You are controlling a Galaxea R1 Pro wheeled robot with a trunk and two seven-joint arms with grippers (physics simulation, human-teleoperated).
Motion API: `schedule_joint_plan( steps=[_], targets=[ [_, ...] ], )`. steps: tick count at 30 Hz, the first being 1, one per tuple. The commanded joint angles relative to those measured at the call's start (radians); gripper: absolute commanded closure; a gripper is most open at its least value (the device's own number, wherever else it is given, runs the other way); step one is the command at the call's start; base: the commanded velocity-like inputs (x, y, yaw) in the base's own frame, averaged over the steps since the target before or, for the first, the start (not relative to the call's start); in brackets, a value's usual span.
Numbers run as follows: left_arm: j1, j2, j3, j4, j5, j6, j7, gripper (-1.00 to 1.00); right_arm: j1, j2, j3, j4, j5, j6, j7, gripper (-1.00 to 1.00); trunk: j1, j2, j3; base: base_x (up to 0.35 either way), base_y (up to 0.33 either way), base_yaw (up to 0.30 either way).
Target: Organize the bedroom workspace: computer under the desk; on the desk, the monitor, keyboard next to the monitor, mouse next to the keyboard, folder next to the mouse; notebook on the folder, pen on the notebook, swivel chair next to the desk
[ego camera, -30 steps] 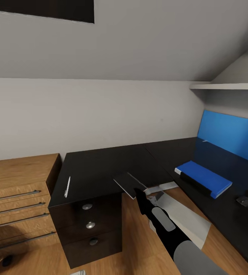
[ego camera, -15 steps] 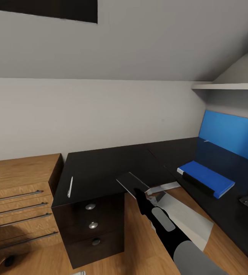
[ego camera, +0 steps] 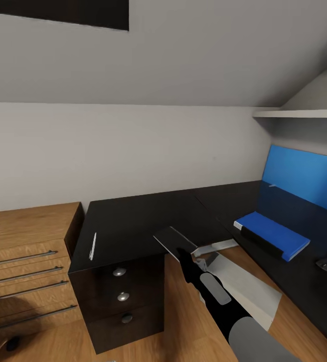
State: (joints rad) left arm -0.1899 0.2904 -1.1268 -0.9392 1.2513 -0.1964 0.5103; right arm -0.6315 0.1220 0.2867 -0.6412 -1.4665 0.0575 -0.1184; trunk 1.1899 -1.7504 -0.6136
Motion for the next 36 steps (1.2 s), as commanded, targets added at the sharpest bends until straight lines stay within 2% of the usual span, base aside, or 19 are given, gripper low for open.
schedule_joint_plan(
  steps=[1,6,9,17,21,31,36],
  targets=[
    [-0.002,-0.001,-0.005,0.001,0.007,-0.008,0.003,-1.00,-0.001,-0.001,0.002,-0.002,-0.004,0.001,-0.006,-1.00,0.000,-0.001,-0.001,0.000,0.000,0.000],
    [-0.002,-0.002,-0.005,0.002,0.007,-0.008,0.003,-1.00,-0.001,-0.001,0.002,-0.002,-0.004,0.001,-0.006,-1.00,0.000,-0.001,-0.001,0.000,0.000,0.000],
    [-0.002,-0.002,-0.005,0.002,0.007,-0.009,0.003,-1.00,-0.001,-0.001,0.002,-0.002,-0.003,0.001,-0.006,-1.00,-0.012,0.020,0.008,0.000,0.000,0.000],
    [-0.002,-0.002,-0.005,0.002,0.007,-0.009,0.004,-1.00,-0.001,-0.001,0.002,-0.002,-0.003,0.001,-0.006,-1.00,-0.012,0.020,0.008,0.000,0.000,0.000],
    [-0.002,-0.002,-0.005,0.002,0.009,-0.008,0.004,-1.00,-0.001,0.000,0.002,-0.002,-0.003,0.001,-0.006,-1.00,-0.027,0.048,0.021,0.000,0.000,0.000],
    [-0.002,-0.002,-0.005,0.002,0.009,-0.008,0.005,-1.00,-0.001,0.001,0.003,-0.002,-0.003,0.001,-0.007,-1.00,-0.027,0.048,0.021,0.000,0.000,0.000],
    [-0.002,-0.002,-0.005,0.002,0.010,-0.008,0.005,-1.00,-0.001,0.000,0.035,-0.002,-0.003,0.000,-0.007,-1.00,-0.027,0.048,0.021,0.000,0.000,0.000]
  ],
)
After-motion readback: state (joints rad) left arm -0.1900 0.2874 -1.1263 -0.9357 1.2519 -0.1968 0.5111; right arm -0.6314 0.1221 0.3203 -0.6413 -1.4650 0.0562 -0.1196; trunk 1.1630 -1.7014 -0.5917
